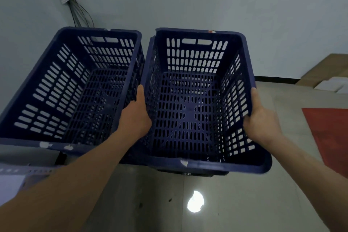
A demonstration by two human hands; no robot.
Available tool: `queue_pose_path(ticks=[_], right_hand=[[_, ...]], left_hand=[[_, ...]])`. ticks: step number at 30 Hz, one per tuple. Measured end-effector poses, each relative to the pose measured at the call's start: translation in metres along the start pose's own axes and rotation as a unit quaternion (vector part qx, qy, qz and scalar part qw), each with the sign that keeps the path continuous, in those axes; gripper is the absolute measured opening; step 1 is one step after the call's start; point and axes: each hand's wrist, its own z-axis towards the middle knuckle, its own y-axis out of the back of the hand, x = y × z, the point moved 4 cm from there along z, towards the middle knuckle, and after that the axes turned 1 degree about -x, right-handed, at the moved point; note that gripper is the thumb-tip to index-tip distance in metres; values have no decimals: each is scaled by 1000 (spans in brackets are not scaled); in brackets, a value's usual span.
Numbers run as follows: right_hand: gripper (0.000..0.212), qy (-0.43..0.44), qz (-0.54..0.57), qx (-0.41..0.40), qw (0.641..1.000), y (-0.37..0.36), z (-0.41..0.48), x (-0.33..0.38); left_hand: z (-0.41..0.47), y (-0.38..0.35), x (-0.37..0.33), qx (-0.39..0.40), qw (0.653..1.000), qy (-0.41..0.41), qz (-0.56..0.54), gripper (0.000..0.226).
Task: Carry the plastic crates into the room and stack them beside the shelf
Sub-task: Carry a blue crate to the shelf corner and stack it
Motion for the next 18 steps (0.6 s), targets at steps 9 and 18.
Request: queue_pose_path(ticks=[9, 18], right_hand=[[94, -4, -18, 9, 1000, 1, 4, 0], [99, -20, -26, 24, 999, -2, 5, -4]], left_hand=[[0, 7, -6, 14, 1000, -3, -19, 99], [-1, 12, -8, 56, 998, -10, -17, 99]])
